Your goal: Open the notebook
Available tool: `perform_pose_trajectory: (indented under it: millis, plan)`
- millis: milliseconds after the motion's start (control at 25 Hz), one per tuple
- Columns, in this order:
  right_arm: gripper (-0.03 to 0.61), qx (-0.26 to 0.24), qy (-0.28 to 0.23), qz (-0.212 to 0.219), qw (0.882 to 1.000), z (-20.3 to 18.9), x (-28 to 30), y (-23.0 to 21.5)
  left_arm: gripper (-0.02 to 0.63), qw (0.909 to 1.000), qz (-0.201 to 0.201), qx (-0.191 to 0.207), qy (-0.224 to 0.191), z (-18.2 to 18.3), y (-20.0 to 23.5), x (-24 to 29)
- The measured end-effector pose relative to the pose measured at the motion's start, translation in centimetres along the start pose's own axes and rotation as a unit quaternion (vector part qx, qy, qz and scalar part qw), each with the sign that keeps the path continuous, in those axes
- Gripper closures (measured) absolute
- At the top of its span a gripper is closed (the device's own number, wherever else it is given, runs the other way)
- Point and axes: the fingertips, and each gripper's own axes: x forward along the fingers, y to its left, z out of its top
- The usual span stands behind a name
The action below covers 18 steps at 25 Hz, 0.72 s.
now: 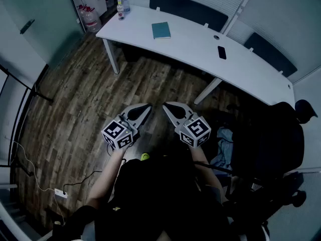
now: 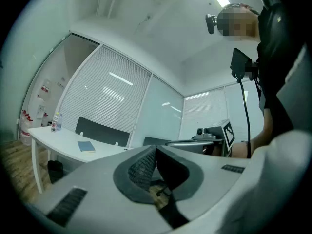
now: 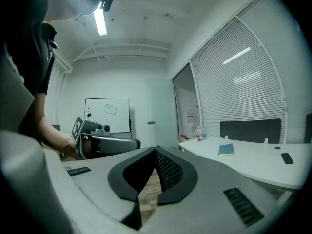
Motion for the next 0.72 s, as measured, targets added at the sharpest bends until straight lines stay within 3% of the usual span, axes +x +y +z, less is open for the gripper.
perform_pose_trajectory:
  millis: [720]
  plan:
    - [0.588,-0.015,0.018,-0.003,1.000,-0.46,0.72,0.81,0.597,1.0000,-0.001,-0.006,-0.007,0.02,-0.01,-0.52]
